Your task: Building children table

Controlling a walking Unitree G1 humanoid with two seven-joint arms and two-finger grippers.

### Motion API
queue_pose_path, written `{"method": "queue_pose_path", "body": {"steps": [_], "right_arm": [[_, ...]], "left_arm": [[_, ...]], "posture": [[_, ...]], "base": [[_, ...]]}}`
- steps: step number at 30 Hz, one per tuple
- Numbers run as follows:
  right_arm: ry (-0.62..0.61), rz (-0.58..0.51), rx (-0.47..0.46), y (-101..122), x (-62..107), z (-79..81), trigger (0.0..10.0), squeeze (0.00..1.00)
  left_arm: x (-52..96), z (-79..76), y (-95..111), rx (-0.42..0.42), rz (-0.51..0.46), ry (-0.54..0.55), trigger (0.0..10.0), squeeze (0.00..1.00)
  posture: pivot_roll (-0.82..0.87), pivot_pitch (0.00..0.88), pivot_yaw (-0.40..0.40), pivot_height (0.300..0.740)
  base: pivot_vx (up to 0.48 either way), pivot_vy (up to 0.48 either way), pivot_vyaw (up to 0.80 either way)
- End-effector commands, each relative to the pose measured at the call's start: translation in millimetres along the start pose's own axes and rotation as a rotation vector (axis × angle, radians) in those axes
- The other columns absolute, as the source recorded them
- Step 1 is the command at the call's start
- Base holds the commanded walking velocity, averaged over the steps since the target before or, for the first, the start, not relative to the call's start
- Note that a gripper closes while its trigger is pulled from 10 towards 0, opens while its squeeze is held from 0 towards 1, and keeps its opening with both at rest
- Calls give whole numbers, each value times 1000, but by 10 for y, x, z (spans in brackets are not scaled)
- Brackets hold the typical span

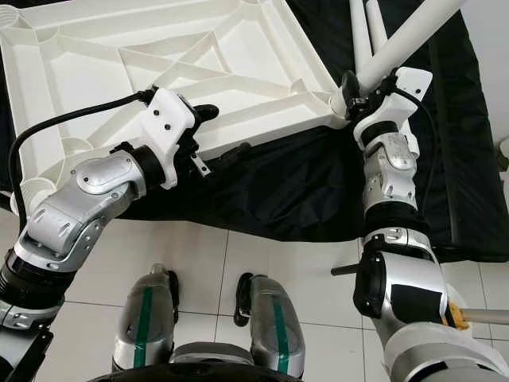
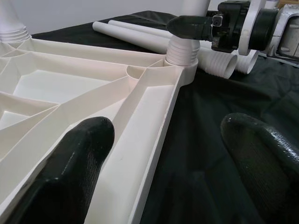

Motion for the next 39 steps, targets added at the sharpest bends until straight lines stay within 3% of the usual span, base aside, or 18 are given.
{"method": "queue_pose_path", "body": {"steps": [1, 11, 12, 16, 25, 35, 39], "right_arm": [[-43, 80, -13, -182, 49, -43, 10000, 0], [-213, 107, -24, -85, -102, -59, 10000, 0], [-280, 127, -9, -72, -136, -78, 10000, 0], [-340, 145, 25, -69, -152, -87, 10000, 0], [-410, 164, 18, -117, -145, -16, 10000, 0], [-679, 199, 51, -104, -47, -151, 10000, 0], [-733, 201, 47, -110, -8, -157, 10000, 0]], "left_arm": [[2, -74, 36, -6, -8, -60, 10000, 0], [-4, -82, 38, -4, -10, -61, 10000, 0], [-6, -83, 40, -3, -11, -62, 10000, 0], [-8, -83, 42, -4, -12, -61, 10000, 0], [-4, -83, 42, -4, -11, -59, 10000, 0], [-1, -87, 40, -3, -11, -60, 10000, 0], [-2, -91, 43, -3, -12, -61, 10000, 0]], "posture": [[147, 107, -79, 740], [144, 106, -76, 740], [145, 106, -77, 740], [146, 106, -78, 740], [149, 106, -81, 740], [150, 104, -83, 740], [151, 103, -84, 740]], "base": [[0, 0, 0], [0, 0, 0], [0, 0, 0], [0, 0, 0], [0, 0, 0], [0, 0, 0], [0, 0, 0]]}}
Point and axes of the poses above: a point about 5 cm out from each wrist's last joint towards the gripper, its own x axis pointing back from the gripper into the wrist, its own y axis along the axis of the wrist's last joint, z = x × y, the point moved 4 cm from there along -x, pointing out of the wrist towards the gripper, and after that the axes turned 4 degrees about -x, right-handed, at the moved point
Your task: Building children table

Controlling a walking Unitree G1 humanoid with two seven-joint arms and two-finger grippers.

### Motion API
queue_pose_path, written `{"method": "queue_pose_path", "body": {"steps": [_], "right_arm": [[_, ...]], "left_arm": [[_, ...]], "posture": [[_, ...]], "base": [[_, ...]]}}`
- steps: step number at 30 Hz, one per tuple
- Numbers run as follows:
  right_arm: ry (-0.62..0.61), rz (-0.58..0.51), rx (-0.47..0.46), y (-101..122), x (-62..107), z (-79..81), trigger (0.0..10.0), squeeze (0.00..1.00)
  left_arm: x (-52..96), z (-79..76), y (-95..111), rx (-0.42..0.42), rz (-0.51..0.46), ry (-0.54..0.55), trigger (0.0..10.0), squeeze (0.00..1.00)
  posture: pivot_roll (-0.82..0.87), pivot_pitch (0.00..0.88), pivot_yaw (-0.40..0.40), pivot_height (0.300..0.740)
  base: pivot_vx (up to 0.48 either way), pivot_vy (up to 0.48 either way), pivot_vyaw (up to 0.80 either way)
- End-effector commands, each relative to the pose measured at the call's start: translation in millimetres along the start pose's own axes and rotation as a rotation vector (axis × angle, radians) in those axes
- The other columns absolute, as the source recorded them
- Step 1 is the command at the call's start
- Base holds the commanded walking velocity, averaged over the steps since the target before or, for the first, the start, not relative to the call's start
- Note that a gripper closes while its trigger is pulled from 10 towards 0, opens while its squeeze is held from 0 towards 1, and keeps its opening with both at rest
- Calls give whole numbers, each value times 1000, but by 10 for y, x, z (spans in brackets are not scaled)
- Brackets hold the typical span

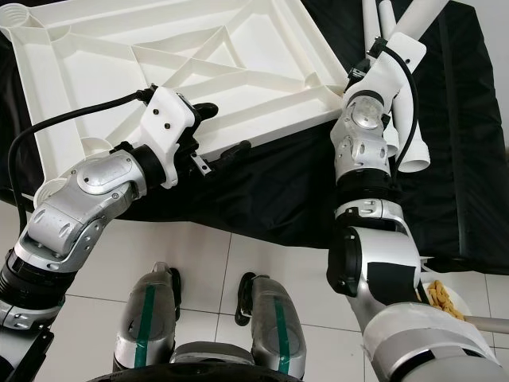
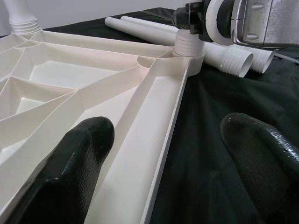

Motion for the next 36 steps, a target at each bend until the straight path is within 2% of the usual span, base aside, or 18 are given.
{"method": "queue_pose_path", "body": {"steps": [1, 6, 10, 20, 31, 36], "right_arm": [[-135, 77, 67, -240, 1, -295, 10000, 0], [-200, 91, 57, -297, 90, -281, 10000, 0], [-209, 93, 54, -303, 102, -279, 10000, 0], [-275, 119, 3, -344, 254, -185, 10000, 0], [-413, 106, 1, -334, 362, -313, 10000, 0], [-428, 106, -1, -347, 395, -319, 10000, 0]], "left_arm": [[2, -82, 29, -4, -7, -60, 10000, 0], [2, -90, 26, -4, -7, -62, 10000, 0], [2, -92, 26, -4, -7, -63, 10000, 0], [-9, -122, 26, -3, -8, -73, 10000, 0], [-18, -147, 25, -1, -11, -82, 10000, 0], [-18, -150, 24, -1, -11, -84, 10000, 0]], "posture": [[152, 102, -84, 740], [153, 98, -84, 740], [153, 98, -84, 740], [152, 88, -87, 740], [149, 80, -90, 740], [149, 77, -88, 740]], "base": [[0, 0, 0], [0, 0, 0], [0, 0, 0], [0, 0, 0], [0, 0, 0], [0, 0, 0]]}}
Point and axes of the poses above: a point about 5 cm out from each wrist's last joint towards the gripper, its own x axis pointing back from the gripper into the wrist, its own y axis along the axis of the wrist's last joint, z = x × y, the point moved 4 cm from there along -x, pointing out of the wrist towards the gripper, and after that the axes turned 4 degrees about -x, right-handed, at the moved point
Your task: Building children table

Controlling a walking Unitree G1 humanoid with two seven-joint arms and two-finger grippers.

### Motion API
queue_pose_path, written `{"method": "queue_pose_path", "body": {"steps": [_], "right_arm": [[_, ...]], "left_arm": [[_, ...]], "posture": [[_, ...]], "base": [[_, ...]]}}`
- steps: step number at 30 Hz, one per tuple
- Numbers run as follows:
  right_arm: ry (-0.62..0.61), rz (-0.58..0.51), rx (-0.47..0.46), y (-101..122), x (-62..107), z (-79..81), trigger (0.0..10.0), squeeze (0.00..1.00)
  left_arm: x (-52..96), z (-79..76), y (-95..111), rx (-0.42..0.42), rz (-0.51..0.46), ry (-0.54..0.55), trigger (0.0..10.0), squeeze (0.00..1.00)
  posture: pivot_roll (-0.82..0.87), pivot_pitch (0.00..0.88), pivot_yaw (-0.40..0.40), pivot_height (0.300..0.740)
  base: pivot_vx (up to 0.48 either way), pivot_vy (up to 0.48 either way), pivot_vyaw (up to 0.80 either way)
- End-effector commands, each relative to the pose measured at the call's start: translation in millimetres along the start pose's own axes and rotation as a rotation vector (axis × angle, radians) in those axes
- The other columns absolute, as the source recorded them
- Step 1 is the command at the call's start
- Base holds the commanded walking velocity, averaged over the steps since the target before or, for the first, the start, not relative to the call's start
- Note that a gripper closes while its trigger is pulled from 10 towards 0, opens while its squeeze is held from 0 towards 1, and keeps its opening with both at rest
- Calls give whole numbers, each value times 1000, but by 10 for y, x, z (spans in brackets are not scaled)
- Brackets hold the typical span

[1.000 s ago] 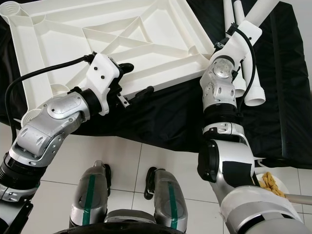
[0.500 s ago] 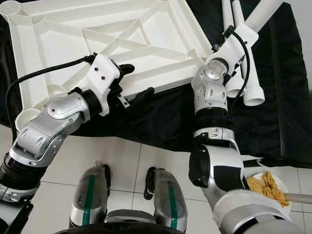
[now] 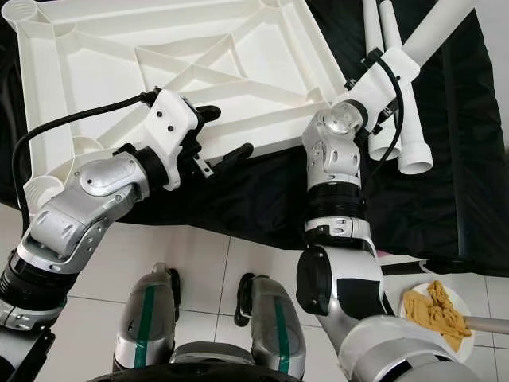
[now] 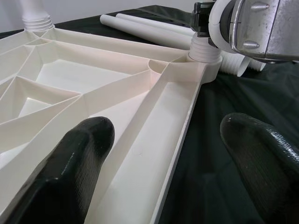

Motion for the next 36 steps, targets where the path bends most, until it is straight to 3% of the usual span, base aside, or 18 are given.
{"method": "queue_pose_path", "body": {"steps": [1, 12, 13, 16, 17, 19, 20, 23, 24, 28, 29, 31, 32, 36], "right_arm": [[-107, 79, 89, -276, -19, -253, 10000, 0], [-22, 83, 81, -293, 64, -134, 10000, 0], [18, 81, 78, -286, 55, -95, 10000, 1000], [18, 81, 78, -286, 55, -95, 10000, 1000], [78, 74, 63, -261, 35, -41, 10000, 1000], [78, 74, 63, -261, 35, -41, 10000, 1000], [161, 64, 45, -217, 16, 31, 10000, 1000], [161, 64, 45, -217, 16, 31, 10000, 1000], [229, 43, 32, -155, 1, 86, 10000, 1000], [291, 17, 22, -84, -10, 128, 10000, 1000], [341, -7, 9, -22, -19, 152, 10000, 722], [341, -7, 9, -22, -19, 152, 10000, 722], [391, -26, -6, 22, -21, 164, 10000, 0], [489, -41, -29, 63, -11, 173, 10000, 0]], "left_arm": [[-1, -102, 38, -8, -16, -69, 10000, 0], [-11, -108, 41, -7, -16, -74, 10000, 0], [-14, -107, 43, -7, -17, -74, 10000, 0], [-14, -107, 43, -7, -17, -74, 10000, 0], [-19, -107, 46, -6, -19, -73, 10000, 0], [-19, -107, 46, -6, -19, -73, 10000, 0], [-24, -105, 50, -5, -21, -73, 10000, 0], [-24, -105, 50, -5, -21, -73, 10000, 0], [-27, -103, 53, -4, -23, -72, 10000, 0], [-29, -99, 56, -3, -25, -72, 10000, 0], [-31, -94, 58, -2, -26, -71, 10000, 0], [-31, -94, 58, -2, -26, -71, 10000, 0], [-33, -91, 61, -2, -27, -71, 10000, 0], [-44, -89, 67, -2, -30, -71, 10000, 0]], "posture": [[148, 79, -86, 740], [143, 85, -85, 740], [142, 85, -85, 740], [142, 85, -85, 740], [138, 85, -85, 740], [138, 85, -85, 740], [135, 88, -85, 740], [135, 88, -85, 740], [133, 92, -85, 740], [130, 97, -82, 740], [128, 99, -80, 740], [128, 99, -80, 740], [126, 99, -79, 740], [122, 101, -78, 740]], "base": [[0, 0, 0], [0, 0, 0], [0, 0, 0], [0, 0, 0], [0, 0, 0], [0, 0, 0], [0, 0, 0], [0, 0, 0], [0, 0, 0], [0, 0, 0], [0, 0, 0], [0, 0, 0], [0, 0, 0], [0, 0, 0]]}}
Point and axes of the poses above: a point about 5 cm out from each wrist's last joint towards the gripper, its own x axis pointing back from the gripper into the wrist, its own y axis along the axis of the wrist's last joint, z = x × y, the point moved 4 cm from there along -x, pointing out of the wrist towards the gripper, and after that the axes turned 4 degrees about -x, right-handed, at the moved point
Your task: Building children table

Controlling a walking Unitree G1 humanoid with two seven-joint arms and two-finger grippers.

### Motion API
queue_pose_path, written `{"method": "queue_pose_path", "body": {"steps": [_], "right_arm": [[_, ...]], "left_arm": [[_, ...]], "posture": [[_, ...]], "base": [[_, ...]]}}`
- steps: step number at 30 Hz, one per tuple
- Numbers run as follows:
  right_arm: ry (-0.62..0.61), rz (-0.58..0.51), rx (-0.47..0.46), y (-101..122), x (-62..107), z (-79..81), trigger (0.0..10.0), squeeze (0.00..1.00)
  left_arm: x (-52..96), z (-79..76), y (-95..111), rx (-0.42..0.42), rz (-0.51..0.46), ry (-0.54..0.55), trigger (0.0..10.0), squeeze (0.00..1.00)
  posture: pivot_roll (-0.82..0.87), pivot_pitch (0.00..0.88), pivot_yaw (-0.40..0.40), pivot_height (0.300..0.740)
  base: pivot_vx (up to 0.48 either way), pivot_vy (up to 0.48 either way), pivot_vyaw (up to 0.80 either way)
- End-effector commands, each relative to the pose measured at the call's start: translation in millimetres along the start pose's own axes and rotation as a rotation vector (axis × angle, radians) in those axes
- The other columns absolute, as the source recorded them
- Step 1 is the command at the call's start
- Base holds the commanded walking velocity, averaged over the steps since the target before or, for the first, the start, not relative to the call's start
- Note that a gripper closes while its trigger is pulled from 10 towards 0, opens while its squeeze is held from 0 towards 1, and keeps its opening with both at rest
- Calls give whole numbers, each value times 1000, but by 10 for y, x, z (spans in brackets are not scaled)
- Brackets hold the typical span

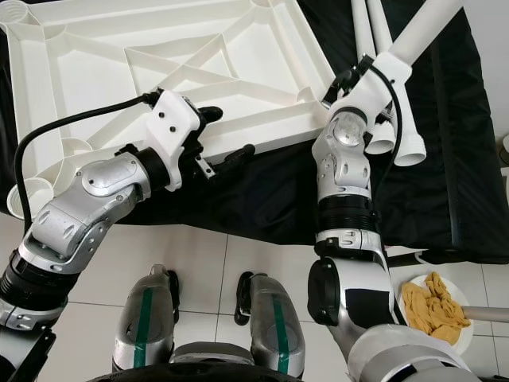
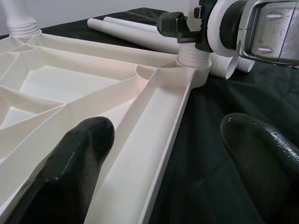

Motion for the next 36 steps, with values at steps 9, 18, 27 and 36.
{"method": "queue_pose_path", "body": {"steps": [9, 18, 27, 36], "right_arm": [[100, -20, -10, 26, 19, -9, 10000, 0], [213, -34, 2, -1, 121, -8, 10000, 0], [268, -89, 44, -7, 308, -108, 10000, 0], [288, -121, 38, 2, 417, -177, 10000, 0]], "left_arm": [[-74, -76, 16, -1, -11, -67, 10000, 0], [-192, -57, 53, -9, -26, -77, 10000, 0], [-204, -22, 31, -13, -21, -80, 10000, 0], [-239, 54, 15, -24, -19, -75, 10000, 0]], "posture": [[118, 104, -78, 740], [110, 104, -79, 740], [97, 110, -76, 740], [93, 109, -74, 740]], "base": [[0, 0, 0], [0, 0, 0], [0, 0, 0], [0, 0, 0]]}}
Point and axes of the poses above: a point about 5 cm out from each wrist's last joint towards the gripper, its own x axis pointing back from the gripper into the wrist, its own y axis along the axis of the wrist's last joint, z = x × y, the point moved 4 cm from there along -x, pointing out of the wrist towards the gripper, and after that the axes turned 4 degrees about -x, right-handed, at the moved point
